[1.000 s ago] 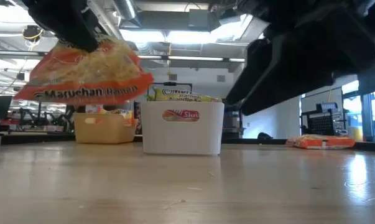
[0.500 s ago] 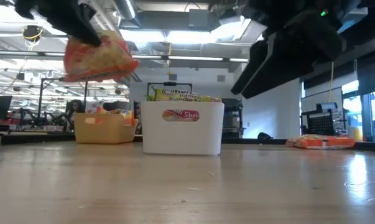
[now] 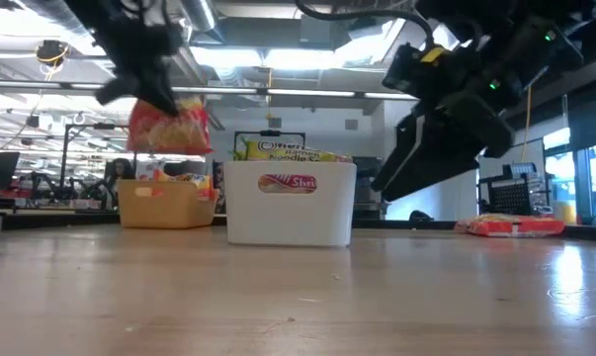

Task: Sort Maruchan noodles
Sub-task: Put the middle orange noodle pack into the yellow bin

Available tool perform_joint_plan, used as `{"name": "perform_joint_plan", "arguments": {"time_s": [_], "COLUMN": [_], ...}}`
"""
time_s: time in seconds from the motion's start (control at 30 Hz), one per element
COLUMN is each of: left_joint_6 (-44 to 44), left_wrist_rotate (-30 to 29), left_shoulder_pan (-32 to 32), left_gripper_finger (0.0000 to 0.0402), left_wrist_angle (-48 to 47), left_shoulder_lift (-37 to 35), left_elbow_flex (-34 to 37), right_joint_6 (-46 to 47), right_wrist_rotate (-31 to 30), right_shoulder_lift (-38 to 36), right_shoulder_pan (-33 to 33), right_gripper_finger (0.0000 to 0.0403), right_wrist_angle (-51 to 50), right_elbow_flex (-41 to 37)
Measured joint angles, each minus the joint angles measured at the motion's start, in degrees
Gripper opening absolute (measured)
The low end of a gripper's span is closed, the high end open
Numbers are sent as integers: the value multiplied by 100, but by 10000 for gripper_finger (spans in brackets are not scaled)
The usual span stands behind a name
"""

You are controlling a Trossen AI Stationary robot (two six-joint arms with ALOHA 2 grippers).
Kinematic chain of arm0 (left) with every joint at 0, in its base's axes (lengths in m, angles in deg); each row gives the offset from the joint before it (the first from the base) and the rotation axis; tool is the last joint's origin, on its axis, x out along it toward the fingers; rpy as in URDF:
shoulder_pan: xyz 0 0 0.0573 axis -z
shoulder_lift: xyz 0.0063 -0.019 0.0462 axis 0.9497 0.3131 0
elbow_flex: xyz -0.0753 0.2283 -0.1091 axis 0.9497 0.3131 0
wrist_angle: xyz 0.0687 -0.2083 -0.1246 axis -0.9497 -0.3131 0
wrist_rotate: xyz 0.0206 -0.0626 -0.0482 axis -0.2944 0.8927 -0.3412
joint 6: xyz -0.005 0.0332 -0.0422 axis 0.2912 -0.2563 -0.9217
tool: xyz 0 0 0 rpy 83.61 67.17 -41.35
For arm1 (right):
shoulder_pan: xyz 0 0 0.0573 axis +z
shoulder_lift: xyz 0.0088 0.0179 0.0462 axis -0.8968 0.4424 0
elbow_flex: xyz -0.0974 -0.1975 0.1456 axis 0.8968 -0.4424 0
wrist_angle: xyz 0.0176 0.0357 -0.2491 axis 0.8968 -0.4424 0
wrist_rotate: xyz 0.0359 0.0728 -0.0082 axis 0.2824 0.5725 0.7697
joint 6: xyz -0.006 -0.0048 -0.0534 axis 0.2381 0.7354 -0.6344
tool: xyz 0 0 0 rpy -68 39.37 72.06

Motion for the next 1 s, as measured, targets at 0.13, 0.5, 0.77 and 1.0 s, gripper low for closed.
{"name": "perform_joint_plan", "arguments": {"time_s": [0.13, 0.5, 0.77, 1.0], "left_joint_6": [148, 1099, 1394, 1529], "left_wrist_rotate": [427, 1342, 1849, 1955], "left_shoulder_pan": [-879, -2361, -2898, -3052], "left_gripper_finger": [4, 4, 4, 5], "left_wrist_angle": [254, 902, 805, 1077], "left_shoulder_lift": [310, 1150, 1679, 2018], "left_elbow_flex": [0, -20, -214, -205], "right_joint_6": [31, -305, -325, -455], "right_wrist_rotate": [-2, -55, 48, 44], "right_shoulder_lift": [0, -54, -55, -55], "right_shoulder_pan": [6, -4, -190, -230], "right_gripper_finger": [351, 351, 351, 351], "right_wrist_angle": [409, 538, 511, 623], "right_elbow_flex": [-189, -220, -220, -220]}}
